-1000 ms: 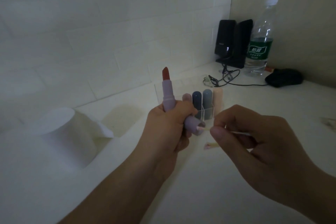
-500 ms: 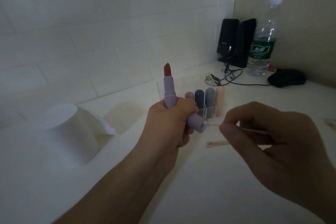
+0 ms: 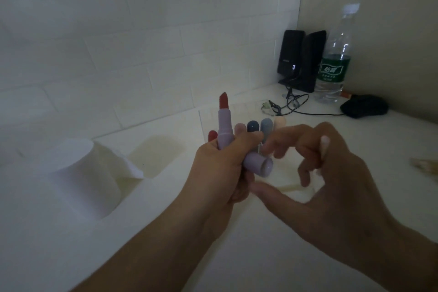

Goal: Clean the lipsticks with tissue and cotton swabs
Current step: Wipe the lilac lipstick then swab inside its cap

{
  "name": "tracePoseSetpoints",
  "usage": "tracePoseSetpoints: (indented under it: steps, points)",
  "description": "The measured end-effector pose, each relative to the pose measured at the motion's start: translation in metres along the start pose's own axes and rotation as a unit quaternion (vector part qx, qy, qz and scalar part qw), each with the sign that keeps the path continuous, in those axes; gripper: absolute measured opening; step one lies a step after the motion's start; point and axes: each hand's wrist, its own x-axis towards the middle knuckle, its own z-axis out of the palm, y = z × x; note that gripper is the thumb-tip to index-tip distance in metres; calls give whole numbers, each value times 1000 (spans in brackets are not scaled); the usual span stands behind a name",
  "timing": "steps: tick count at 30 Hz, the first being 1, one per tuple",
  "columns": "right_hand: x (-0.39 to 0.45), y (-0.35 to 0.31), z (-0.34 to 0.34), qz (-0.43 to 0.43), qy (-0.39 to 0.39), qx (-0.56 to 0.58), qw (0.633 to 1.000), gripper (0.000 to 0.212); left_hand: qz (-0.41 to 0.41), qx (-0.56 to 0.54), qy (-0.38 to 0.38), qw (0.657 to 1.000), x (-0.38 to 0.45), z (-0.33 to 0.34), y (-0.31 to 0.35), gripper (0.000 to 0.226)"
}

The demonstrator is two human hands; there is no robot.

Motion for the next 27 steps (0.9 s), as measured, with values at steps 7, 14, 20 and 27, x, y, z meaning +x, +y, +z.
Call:
tracePoseSetpoints:
  steps: [7, 14, 20, 27]
  points:
    - [3, 6, -3, 68, 93, -31, 993, 43, 9, -72, -99, 992, -1, 3, 2, 26]
    - [8, 17, -17, 112, 55, -29, 992, 37, 18, -153, -116, 981, -2, 3, 5, 19]
    - [4, 32, -30, 105, -61, 50, 991, 31, 44, -84, -72, 993, -3, 2, 9, 29]
    - [4, 24, -27, -1, -23, -24, 999, 15, 80, -64, -56, 993, -2, 1, 8, 21]
